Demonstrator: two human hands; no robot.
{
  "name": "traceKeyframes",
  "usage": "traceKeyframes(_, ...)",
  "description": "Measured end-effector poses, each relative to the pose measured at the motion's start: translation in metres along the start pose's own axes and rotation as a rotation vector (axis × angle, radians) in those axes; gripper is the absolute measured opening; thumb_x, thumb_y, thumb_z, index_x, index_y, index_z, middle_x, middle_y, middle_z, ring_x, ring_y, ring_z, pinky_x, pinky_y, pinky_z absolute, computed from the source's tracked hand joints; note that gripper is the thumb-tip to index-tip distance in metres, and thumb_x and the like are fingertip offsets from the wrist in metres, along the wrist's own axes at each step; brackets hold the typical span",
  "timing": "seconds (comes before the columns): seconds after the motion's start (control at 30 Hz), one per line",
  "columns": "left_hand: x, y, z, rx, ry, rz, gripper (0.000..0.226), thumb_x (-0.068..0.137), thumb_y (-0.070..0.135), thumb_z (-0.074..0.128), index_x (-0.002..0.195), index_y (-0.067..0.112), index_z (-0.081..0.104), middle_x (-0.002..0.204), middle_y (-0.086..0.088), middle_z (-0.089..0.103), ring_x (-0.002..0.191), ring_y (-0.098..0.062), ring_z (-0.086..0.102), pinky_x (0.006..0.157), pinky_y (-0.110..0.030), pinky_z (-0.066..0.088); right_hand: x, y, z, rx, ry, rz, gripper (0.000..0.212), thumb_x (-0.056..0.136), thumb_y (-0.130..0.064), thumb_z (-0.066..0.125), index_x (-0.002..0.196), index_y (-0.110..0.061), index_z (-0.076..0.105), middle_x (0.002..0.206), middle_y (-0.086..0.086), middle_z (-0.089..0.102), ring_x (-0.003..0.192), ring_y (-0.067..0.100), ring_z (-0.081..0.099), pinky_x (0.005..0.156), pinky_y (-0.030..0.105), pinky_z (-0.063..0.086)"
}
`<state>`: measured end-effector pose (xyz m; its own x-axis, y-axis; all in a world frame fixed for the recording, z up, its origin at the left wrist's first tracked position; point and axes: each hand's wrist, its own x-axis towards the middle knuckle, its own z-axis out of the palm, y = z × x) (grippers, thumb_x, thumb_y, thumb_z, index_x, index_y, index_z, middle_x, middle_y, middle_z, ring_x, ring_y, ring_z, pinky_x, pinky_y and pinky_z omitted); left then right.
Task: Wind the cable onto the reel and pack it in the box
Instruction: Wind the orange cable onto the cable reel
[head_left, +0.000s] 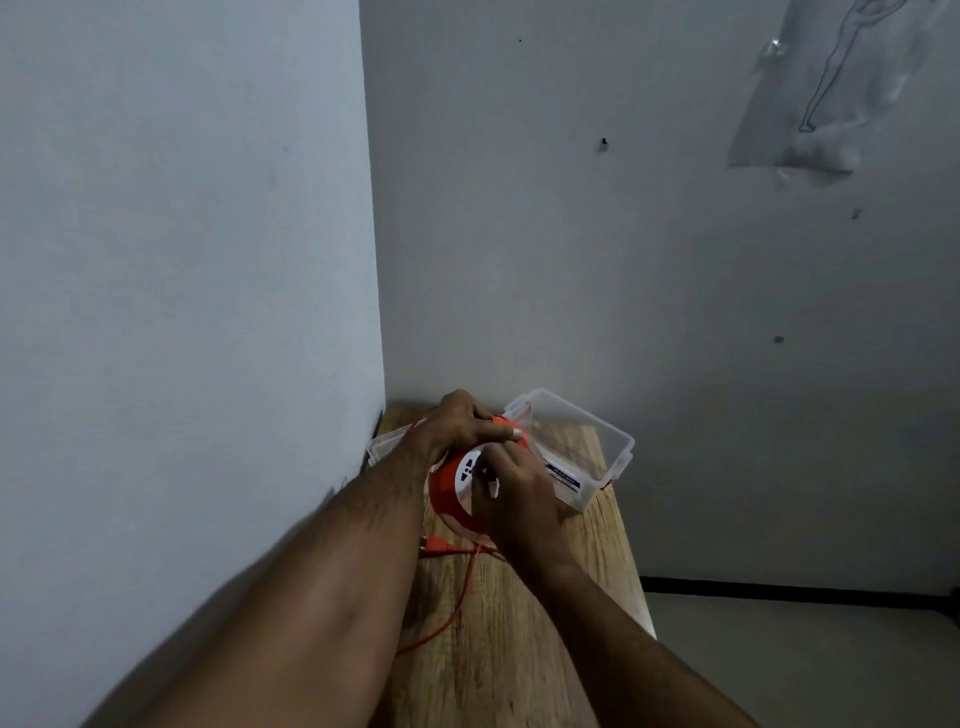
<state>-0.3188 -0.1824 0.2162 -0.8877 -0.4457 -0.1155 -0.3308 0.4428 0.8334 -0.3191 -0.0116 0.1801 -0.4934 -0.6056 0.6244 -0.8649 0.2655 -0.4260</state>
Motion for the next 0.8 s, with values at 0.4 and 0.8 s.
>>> traceKeyframes(0.4,0.001,-0.002,0.001,0.065,-0.091,0.008,0.038,0.074,0.054,0.086,0.089,0.019,0.083,0.075,0.002,0.080,0.065,-0.016,0.077,0.064,-0.030,0.058,0.006,0.040,-0.007,-0.590,-0.517,-0.607,0.062,0.075,-0.042,0.083,0.131,-0.035,0.056,0.144,0.011,0.041,0.136,0.032,0.040,0.113,0.066,0.025)
traceKeyframes(0.8,0.000,-0.002,0.001,0.014,0.017,0.082,0.044,0.070,0.066,0.083,0.093,0.028,0.085,0.083,0.012,0.079,0.078,-0.011,0.075,0.070,-0.030,0.058,0.014,0.032,-0.009,-0.402,-0.394,-0.202,0.067,0.080,-0.053,0.066,0.138,-0.023,0.054,0.130,0.010,0.066,0.119,0.031,0.064,0.107,0.046,0.047)
